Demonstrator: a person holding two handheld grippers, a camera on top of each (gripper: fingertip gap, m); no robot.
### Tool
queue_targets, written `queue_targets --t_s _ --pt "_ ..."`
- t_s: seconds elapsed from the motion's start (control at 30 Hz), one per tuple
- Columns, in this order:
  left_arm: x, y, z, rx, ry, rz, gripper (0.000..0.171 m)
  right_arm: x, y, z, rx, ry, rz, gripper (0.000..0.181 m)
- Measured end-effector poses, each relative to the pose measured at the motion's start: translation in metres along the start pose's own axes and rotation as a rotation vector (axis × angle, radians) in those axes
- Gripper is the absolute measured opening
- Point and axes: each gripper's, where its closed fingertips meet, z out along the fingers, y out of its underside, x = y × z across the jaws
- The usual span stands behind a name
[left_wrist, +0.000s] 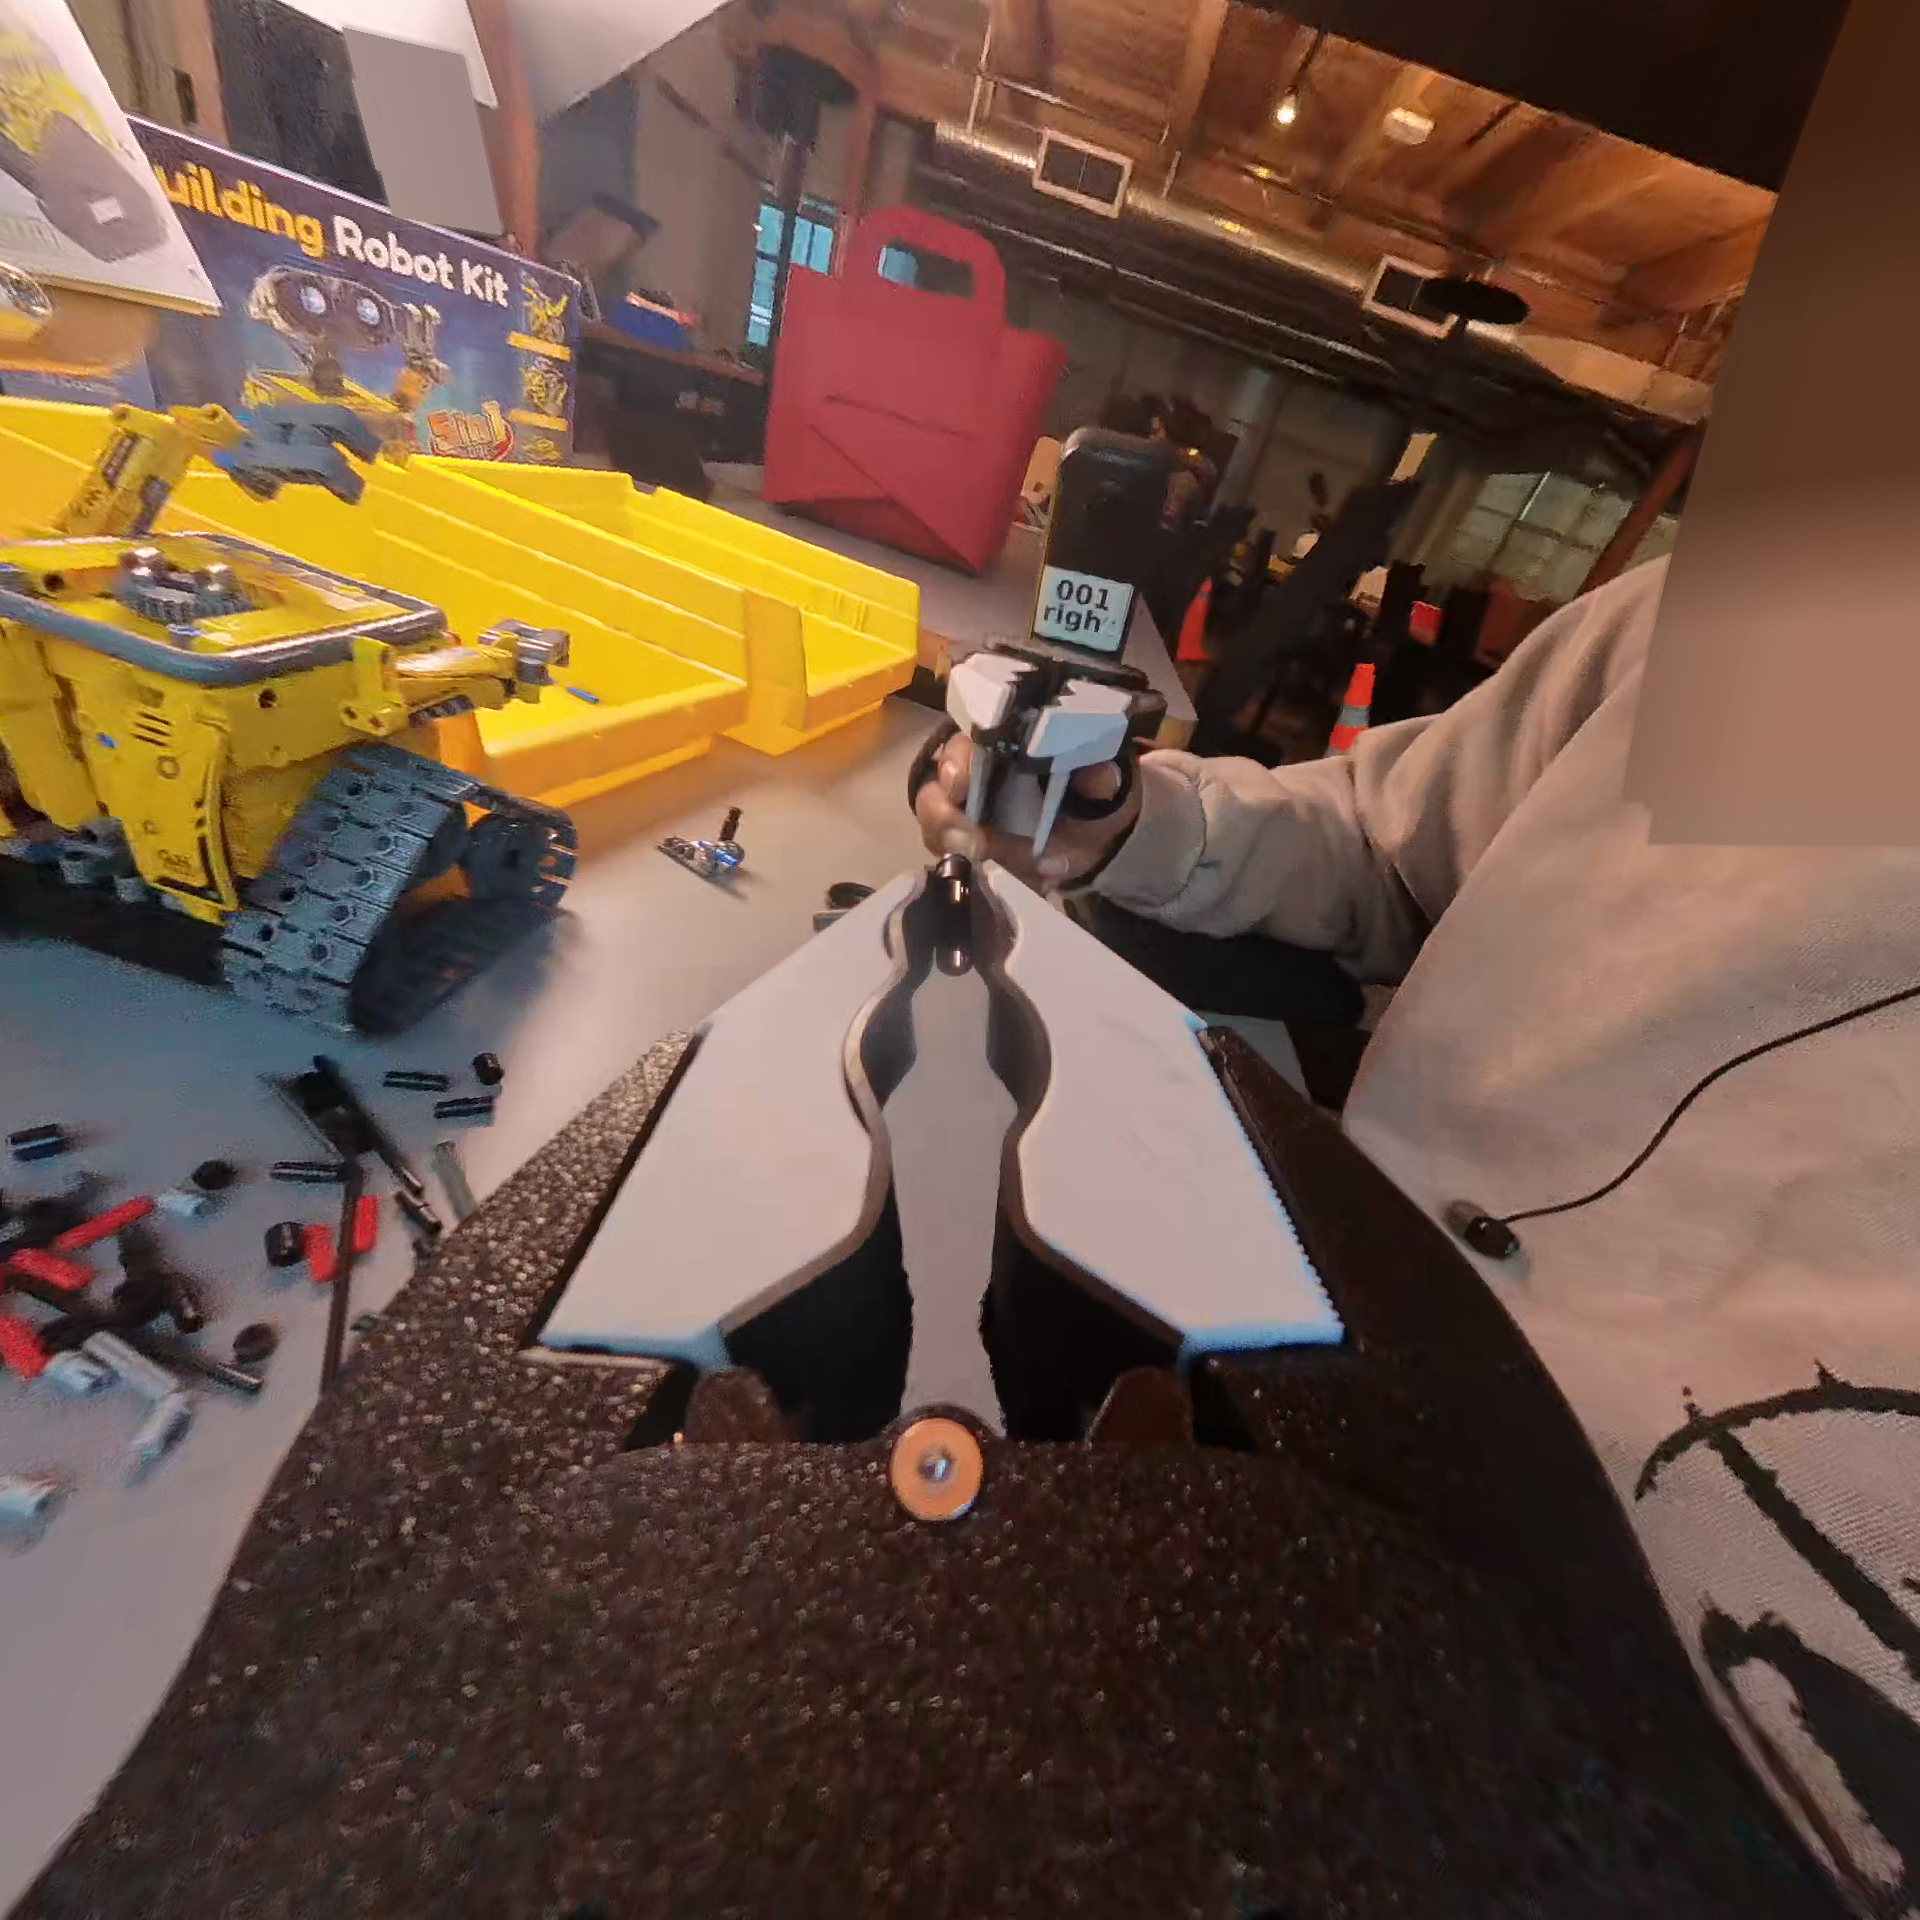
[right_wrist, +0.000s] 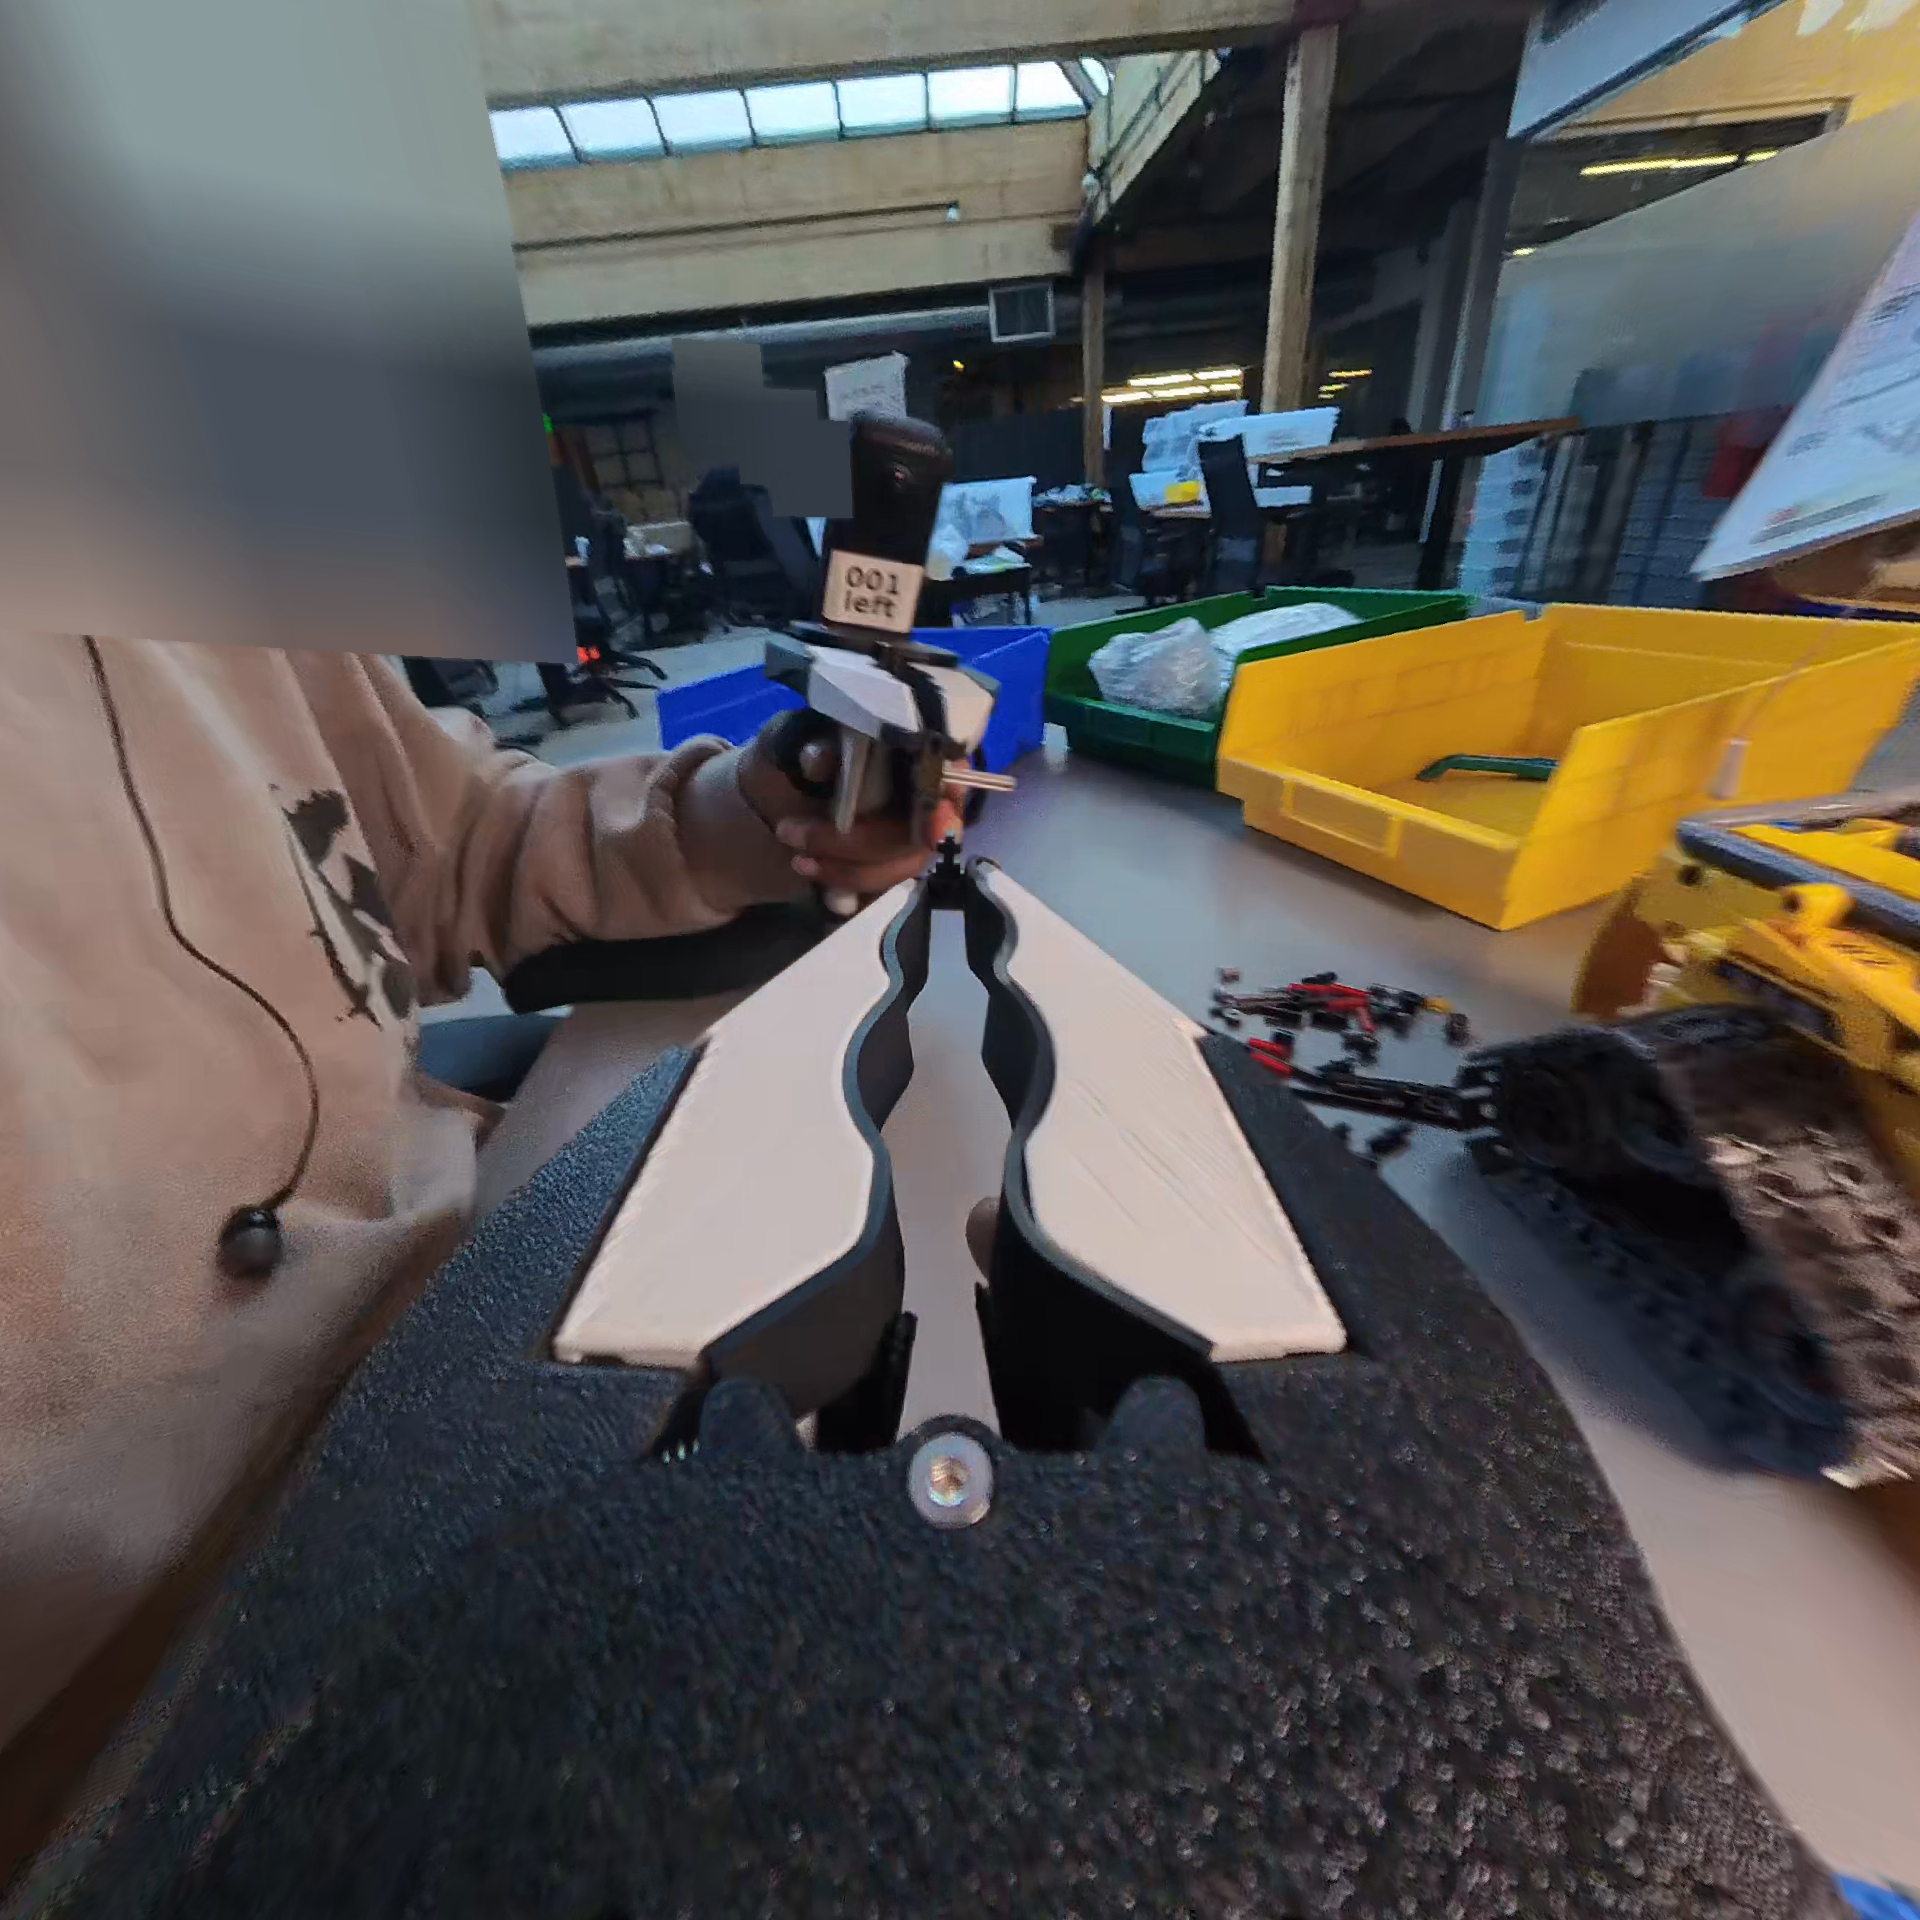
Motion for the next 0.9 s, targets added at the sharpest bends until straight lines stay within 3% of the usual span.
queue_targets --t_s 0.1,0.2,0.33,0.47,0.6,0.73,0.9 --pt "0.006 0.008 0.016 -0.025 0.039 -0.021 0.006 0.03 -0.013 -0.014 -0.011 0.148 -0.08 0.005" --pt "0.008 0.015 0.026 -0.041 0.055 -0.047 0.006 0.094 -0.045 -0.049 -0.054 0.415 -0.173 0.006" --pt "0.006 0.024 0.027 -0.043 0.047 -0.09 0.007 0.209 -0.044 -0.129 -0.386 0.82 -0.249 0.007" --pt "0.002 0.034 0.031 -0.075 0.024 -0.096 0.007 0.3 -0.002 -0.176 -0.819 0.956 -0.116 0.008" --pt "-0.003 0.04 0.032 -0.09 0.015 -0.123 0.007 0.363 0.026 -0.198 -1.104 1.025 -0.021 0.008" --pt "-0.005 0.035 0.029 -0.059 0.021 -0.15 0.007 0.393 0.03 -0.211 -1.17 1.087 -0.008 0.016" --pt "-0.001 0.026 0.026 -0.011 0.056 -0.187 0.007 0.376 -0.004 -0.192 -0.934 1.078 -0.027 0.03"
